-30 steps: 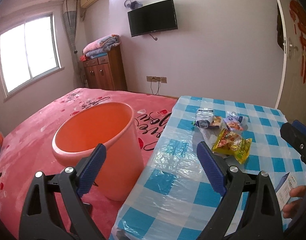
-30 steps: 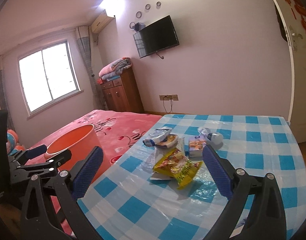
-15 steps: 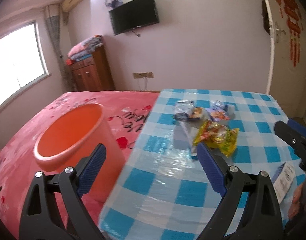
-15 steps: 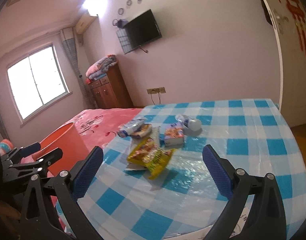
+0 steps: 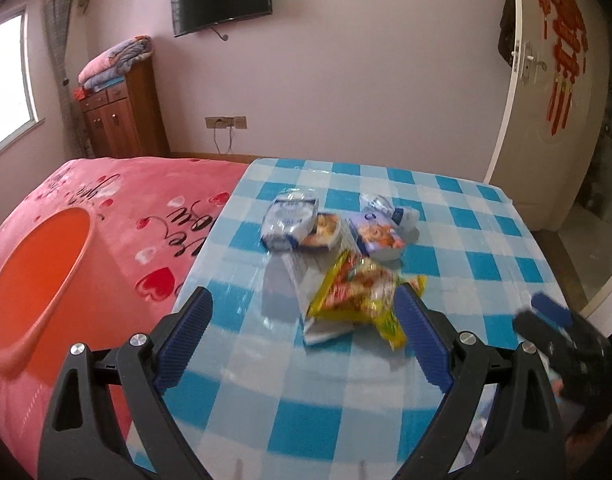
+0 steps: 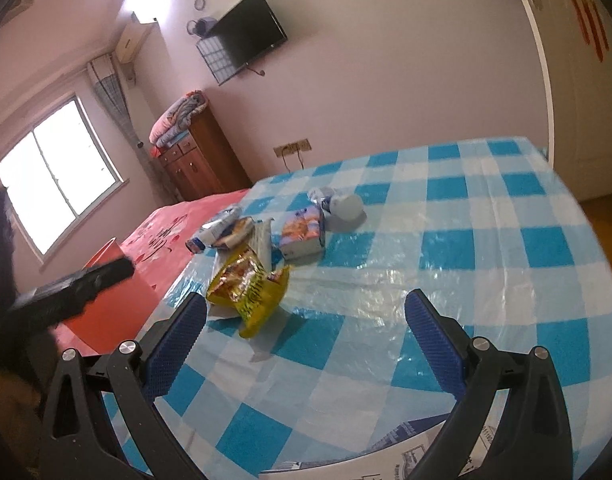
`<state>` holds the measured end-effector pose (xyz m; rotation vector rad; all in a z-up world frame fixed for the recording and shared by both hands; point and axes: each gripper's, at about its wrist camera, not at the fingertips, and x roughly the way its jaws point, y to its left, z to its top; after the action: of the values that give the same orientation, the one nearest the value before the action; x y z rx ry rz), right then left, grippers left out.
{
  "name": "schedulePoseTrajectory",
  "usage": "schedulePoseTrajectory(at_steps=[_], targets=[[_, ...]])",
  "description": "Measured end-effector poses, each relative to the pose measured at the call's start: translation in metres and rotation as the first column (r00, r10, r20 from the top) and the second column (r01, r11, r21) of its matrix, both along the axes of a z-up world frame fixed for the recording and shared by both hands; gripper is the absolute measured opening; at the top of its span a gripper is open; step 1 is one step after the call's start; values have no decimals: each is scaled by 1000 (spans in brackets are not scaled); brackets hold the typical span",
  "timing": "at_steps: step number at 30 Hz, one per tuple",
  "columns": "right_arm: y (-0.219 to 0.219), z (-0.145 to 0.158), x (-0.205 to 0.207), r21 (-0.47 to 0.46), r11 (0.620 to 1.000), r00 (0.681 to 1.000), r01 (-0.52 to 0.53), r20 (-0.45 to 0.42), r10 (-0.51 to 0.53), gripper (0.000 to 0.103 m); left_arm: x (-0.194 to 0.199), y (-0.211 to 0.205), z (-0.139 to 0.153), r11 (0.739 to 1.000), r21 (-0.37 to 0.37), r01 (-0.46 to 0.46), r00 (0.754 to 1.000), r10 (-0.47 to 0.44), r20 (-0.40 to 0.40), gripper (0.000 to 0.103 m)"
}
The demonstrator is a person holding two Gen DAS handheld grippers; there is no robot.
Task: Collect trash
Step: 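Move both open tools back to the remaining trash on the table, then grasp the white MAGICDAY bag with the left tool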
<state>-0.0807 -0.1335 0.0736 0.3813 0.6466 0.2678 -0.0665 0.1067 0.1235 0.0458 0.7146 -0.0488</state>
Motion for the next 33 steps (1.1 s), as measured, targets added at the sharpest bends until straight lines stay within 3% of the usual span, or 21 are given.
schedulePoseTrajectory(at_steps=[6,9,19,28,33], targets=[[-8,-9,8,41,999,999,-27,-37,29,98,59,-1,-4,999,-22,35,998,-36,-48,92],[-10,-13,12,54,998,998,-45,-52,47,98,89,3,-13,996,-74,41,993,-49,-105,92],[-3,-17,21,69,991,991,-116,-62,120,98,148,3,-35,999,-11,38,981,-39,-188,90],[1,-20,27,70,985,984,-158,-73,163,98,164,11,-53,1000,-25,14,969,-20,-246,61],[2,-23,30,72,983,981,-170,-85,176,98,160,12,-54,999,-35,8,973,-16,-232,61]])
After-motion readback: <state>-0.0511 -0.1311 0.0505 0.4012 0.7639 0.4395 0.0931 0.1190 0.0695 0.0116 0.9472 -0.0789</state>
